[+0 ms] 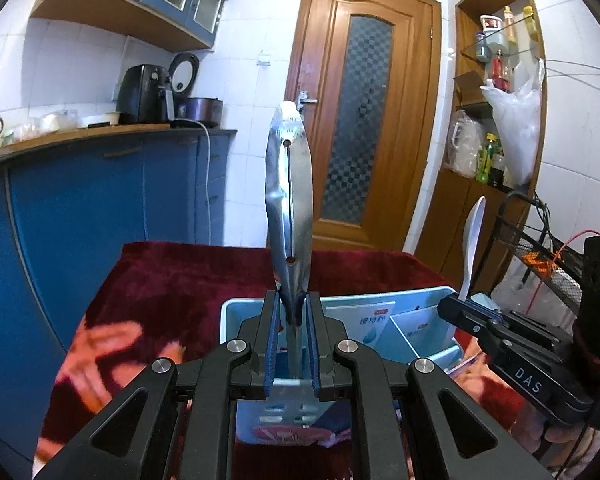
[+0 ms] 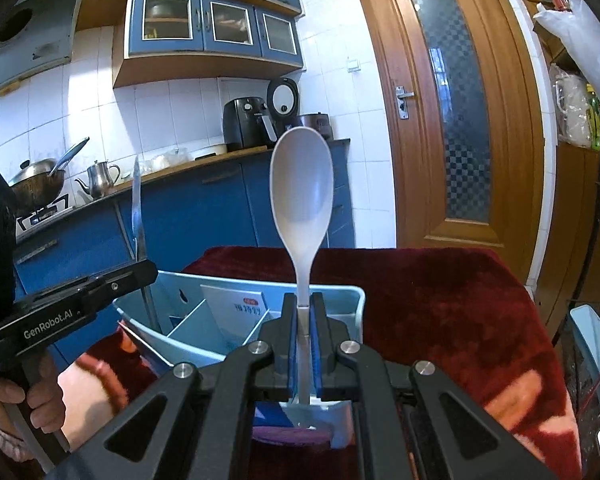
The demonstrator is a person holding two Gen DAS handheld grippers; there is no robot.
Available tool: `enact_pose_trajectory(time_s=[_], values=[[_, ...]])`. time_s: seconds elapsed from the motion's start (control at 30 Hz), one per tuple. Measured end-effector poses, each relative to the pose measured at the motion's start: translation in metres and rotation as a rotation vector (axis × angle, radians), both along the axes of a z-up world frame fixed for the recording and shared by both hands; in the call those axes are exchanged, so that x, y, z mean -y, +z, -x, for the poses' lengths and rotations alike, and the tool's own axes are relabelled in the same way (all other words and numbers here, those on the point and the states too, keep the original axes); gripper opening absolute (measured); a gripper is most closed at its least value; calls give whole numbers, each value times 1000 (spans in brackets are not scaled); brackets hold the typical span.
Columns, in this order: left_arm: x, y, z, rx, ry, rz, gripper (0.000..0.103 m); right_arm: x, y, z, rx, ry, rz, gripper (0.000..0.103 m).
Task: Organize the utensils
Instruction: 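Carry tongs and white spoon to the blue holder and drop them in, then return both tools to the utensils and open them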
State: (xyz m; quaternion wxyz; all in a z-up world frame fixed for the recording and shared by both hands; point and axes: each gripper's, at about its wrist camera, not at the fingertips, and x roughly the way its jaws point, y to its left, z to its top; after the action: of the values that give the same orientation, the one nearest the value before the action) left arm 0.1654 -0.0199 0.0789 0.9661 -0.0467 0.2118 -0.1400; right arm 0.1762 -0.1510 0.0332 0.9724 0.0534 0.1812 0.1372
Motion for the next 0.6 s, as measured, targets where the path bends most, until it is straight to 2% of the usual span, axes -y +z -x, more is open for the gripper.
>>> enact_pose_trajectory(time_s=[0.03,0.13,0.37,0.6], values=[[0,0,1,-11,-3,1,13,0,0,1,-2,1,-1,9],[0,-1,3,-31,2,-5,15,1,1,6,-4,0,-12,23],[-3,0,13,-48,5,-10,24,0,5,16,-8,4,-13,26],[-8,5,26,-57,-9,-16,25,1,9,29,-24,-21,-3,28]])
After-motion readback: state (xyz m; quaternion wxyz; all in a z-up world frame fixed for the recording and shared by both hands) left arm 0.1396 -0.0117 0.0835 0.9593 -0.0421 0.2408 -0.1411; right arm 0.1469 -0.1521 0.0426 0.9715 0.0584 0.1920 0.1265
